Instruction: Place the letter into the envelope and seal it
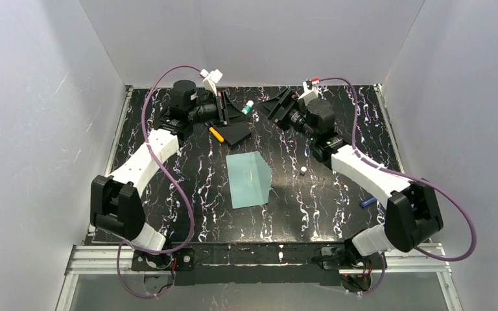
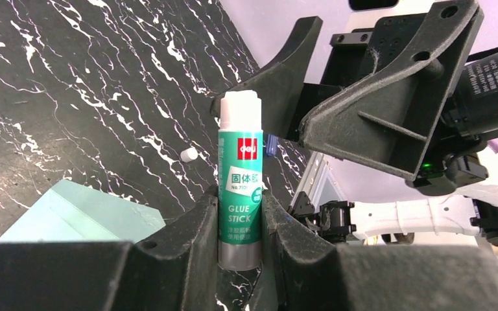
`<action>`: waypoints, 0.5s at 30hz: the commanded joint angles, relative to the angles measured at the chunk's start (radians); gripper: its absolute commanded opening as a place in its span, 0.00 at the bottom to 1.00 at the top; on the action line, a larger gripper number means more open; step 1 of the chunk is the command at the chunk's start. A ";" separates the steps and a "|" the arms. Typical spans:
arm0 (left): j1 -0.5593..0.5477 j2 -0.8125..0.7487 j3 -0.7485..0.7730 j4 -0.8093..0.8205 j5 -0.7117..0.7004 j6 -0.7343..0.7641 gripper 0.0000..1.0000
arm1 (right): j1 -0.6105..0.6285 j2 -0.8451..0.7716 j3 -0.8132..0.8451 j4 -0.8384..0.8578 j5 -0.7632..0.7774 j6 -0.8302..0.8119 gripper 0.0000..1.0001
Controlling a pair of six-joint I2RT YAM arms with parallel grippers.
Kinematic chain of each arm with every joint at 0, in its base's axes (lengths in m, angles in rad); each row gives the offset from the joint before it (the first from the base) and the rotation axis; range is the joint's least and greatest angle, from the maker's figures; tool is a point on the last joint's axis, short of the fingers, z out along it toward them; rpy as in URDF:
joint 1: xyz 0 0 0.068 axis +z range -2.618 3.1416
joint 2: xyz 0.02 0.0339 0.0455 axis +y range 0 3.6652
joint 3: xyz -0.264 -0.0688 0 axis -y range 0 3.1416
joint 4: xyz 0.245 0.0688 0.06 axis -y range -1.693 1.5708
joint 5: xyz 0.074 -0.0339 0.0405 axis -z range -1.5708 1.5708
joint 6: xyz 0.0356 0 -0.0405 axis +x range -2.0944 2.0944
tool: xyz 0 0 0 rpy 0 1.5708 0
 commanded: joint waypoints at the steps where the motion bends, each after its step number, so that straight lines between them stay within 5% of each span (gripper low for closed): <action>1: -0.014 -0.060 -0.004 0.030 -0.008 -0.048 0.00 | 0.014 0.027 0.060 0.200 -0.074 0.131 0.85; 15: -0.017 -0.090 -0.029 0.071 0.019 -0.065 0.00 | 0.024 0.123 0.104 0.245 -0.118 0.184 0.48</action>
